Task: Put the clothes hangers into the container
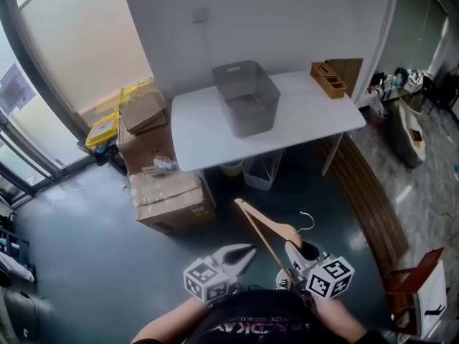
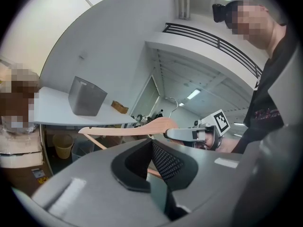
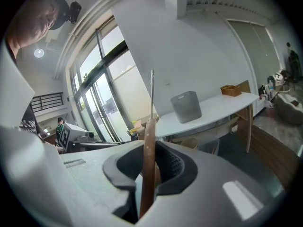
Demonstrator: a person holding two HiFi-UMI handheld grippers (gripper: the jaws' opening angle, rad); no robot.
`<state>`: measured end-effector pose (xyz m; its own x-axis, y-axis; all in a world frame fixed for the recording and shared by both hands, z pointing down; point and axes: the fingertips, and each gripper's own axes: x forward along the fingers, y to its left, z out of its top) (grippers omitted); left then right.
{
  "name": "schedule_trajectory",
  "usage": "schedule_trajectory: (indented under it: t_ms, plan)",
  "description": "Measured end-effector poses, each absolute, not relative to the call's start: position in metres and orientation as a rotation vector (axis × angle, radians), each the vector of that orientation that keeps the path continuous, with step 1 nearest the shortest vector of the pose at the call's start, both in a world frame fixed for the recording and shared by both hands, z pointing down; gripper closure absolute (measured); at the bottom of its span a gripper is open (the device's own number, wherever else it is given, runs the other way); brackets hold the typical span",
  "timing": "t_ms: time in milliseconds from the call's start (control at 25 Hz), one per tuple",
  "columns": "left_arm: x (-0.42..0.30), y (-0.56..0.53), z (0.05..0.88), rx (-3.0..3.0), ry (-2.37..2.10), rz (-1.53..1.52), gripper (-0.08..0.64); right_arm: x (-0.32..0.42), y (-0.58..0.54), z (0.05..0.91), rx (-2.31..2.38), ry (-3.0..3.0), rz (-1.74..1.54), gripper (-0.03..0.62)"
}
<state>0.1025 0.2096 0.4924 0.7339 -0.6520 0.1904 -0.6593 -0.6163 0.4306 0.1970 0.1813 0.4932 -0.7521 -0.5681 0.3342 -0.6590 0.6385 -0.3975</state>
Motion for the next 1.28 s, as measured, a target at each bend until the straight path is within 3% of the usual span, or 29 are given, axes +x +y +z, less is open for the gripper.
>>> schedule_trajectory:
  t_ms: [760, 1280]
  plan:
    - [0.016, 0.224, 0.503, 2.414, -1.026, -0.044, 0.560, 0.115, 0.188, 0.492, 0.998, -2.657, 0.743, 0.534]
    - [-0.004, 0.187, 0.518, 2.367, -1.029, -0.062, 0.560, 0.100, 0.139, 0.498, 1.010, -2.642, 0.744, 0.534]
